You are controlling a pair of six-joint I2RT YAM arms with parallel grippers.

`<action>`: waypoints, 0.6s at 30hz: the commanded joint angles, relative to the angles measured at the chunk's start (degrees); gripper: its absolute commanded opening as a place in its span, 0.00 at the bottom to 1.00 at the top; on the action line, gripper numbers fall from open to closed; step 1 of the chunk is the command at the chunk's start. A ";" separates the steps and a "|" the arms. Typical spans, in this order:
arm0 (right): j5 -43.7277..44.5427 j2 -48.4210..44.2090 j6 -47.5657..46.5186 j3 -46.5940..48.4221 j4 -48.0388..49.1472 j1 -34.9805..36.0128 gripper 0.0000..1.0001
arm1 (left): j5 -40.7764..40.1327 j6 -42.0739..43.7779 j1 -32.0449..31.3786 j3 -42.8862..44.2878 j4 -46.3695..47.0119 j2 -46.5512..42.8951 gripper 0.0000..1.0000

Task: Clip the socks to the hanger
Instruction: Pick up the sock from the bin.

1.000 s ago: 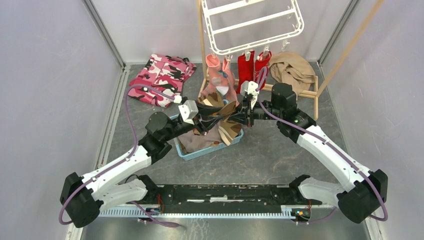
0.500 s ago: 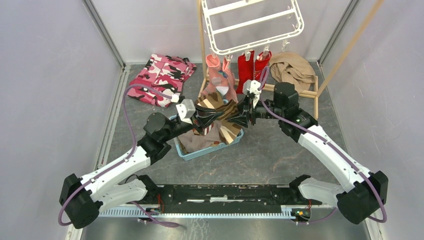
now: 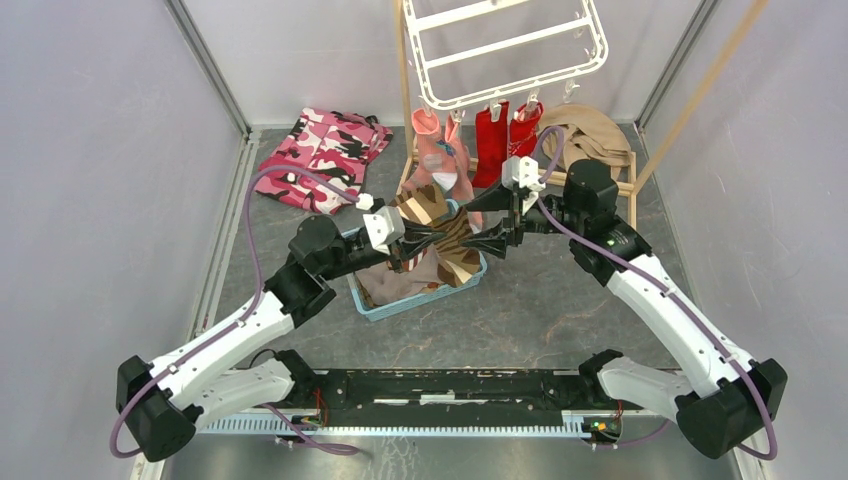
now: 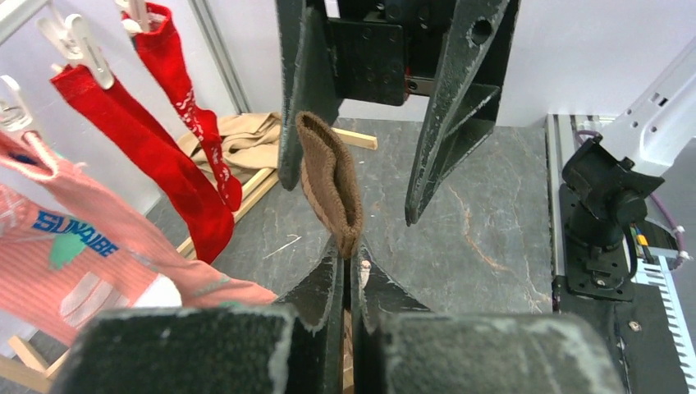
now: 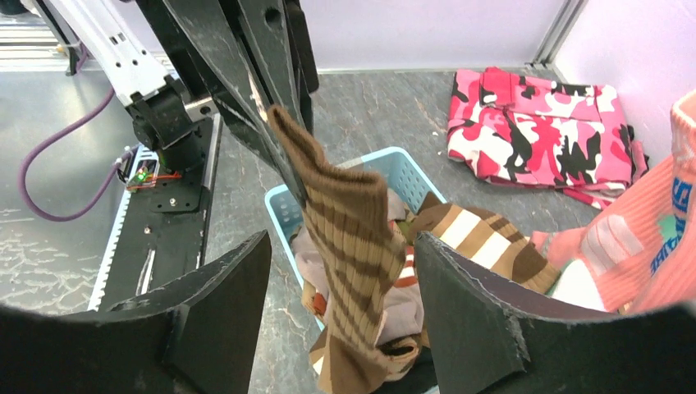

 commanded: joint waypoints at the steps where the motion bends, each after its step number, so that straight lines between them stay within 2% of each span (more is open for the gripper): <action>1: -2.91 0.72 3.70 2.42 7.27 0.24 0.70 | 3.37 3.17 -0.15 3.41 -0.55 1.35 0.02; 6: -3.32 1.54 3.85 3.42 7.17 0.20 0.65 | 2.99 2.89 -0.16 3.47 1.01 1.80 0.02; 11: -4.08 1.93 4.65 3.44 7.56 0.20 0.34 | -1.34 1.67 -0.06 3.47 1.18 2.31 0.02; 15: -2.59 1.56 3.97 3.40 6.39 0.19 0.15 | -4.14 -0.75 0.25 3.33 2.23 2.83 0.02; 17: -0.99 1.55 4.73 3.48 6.29 0.19 0.00 | -5.43 -2.84 0.59 3.21 3.05 3.42 0.02; 18: -0.39 1.44 5.06 3.49 6.45 0.19 0.00 | -5.93 -4.26 0.82 3.22 3.53 3.79 0.02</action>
